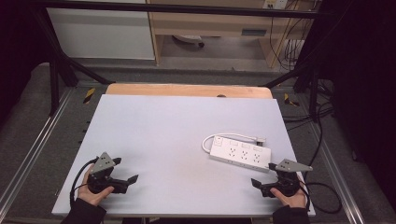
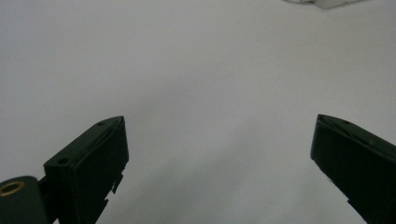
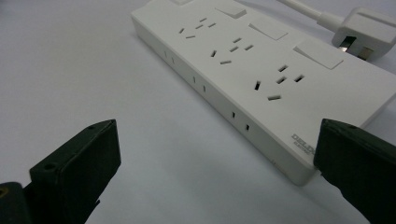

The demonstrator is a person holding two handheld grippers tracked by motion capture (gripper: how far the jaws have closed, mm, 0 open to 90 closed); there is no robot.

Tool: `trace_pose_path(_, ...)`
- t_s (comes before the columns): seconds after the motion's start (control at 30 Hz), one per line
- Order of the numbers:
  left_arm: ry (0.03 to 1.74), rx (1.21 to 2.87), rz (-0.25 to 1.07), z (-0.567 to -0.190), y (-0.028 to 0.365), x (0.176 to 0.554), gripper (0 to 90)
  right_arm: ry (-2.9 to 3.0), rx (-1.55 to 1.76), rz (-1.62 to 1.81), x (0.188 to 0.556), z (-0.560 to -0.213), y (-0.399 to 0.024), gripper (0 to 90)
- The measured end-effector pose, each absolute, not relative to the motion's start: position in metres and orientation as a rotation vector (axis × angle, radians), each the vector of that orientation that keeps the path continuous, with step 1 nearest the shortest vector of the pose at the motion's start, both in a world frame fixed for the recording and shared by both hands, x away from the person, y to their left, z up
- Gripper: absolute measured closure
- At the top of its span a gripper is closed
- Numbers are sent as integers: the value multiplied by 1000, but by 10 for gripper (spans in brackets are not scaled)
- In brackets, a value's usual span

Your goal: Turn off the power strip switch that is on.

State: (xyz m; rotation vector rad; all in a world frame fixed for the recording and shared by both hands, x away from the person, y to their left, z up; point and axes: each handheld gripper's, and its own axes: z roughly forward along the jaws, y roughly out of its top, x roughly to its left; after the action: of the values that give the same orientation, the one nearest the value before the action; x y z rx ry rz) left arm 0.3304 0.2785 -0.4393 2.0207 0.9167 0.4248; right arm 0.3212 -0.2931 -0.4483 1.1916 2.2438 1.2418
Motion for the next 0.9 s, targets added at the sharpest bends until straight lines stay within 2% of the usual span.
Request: trace_pose_path(0.9,926,2027,422,-442,279,331,51,2244,1177,1240,323,-441,-287,12)
